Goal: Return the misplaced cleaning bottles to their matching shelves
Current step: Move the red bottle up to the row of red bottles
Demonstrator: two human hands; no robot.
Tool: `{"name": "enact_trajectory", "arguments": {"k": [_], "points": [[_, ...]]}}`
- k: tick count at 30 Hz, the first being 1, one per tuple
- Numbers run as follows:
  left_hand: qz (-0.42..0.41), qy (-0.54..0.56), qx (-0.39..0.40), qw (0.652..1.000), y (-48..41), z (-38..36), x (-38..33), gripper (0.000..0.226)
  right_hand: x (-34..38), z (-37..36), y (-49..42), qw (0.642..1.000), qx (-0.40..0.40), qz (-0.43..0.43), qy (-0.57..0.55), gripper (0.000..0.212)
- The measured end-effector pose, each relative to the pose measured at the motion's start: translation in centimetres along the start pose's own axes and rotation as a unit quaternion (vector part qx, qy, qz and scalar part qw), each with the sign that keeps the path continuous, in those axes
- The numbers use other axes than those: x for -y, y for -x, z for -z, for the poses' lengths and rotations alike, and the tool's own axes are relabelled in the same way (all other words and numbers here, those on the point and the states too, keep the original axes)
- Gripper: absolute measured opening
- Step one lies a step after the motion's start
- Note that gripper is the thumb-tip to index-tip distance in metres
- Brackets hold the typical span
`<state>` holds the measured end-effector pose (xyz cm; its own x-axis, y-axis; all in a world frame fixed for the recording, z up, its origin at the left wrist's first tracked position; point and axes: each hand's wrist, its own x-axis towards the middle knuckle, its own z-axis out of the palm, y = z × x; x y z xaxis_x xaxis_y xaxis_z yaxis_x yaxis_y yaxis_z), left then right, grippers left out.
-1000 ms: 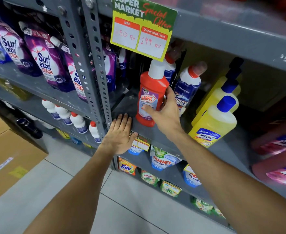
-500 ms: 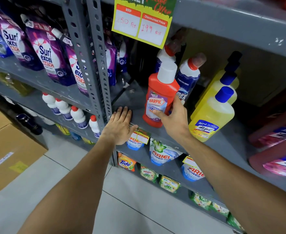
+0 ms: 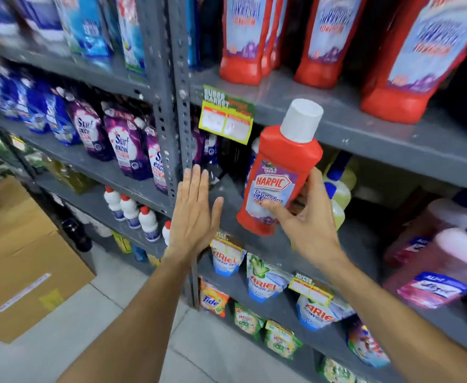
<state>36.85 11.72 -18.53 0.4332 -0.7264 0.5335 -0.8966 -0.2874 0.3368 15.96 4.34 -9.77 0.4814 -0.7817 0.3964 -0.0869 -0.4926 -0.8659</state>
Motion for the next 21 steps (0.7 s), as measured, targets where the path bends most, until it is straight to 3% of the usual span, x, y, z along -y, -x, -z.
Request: {"name": "enact_trajectory", "arguments": {"k": [6, 10, 16, 21], "points": [[-0.05, -0.017, -0.071, 0.996, -6.1, 7.5, -3.5, 0.066, 9.7, 3.9, -4.0, 0.99, -0.047, 0.122, -0.049, 0.073], [-0.088, -0.027, -0.07, 0.993, -9.8, 10.5, -6.2, 0.067, 14.8, 6.4, -8.5, 0.976, -0.097, 0.193, -0.009, 0.085], [-0.103, -0.035, 0.013, 0.994, -13.3, 10.9, -7.0, 0.078, 16.1, 7.8, -14.8, 0.977, -0.115, 0.157, 0.085, 0.097], [-0.118, -0.03, -0.009, 0.993, -13.7, 9.7, -6.3, 0.073, 14.1, 6.7, -17.1, 0.982, -0.089, 0.109, 0.129, 0.1]]}}
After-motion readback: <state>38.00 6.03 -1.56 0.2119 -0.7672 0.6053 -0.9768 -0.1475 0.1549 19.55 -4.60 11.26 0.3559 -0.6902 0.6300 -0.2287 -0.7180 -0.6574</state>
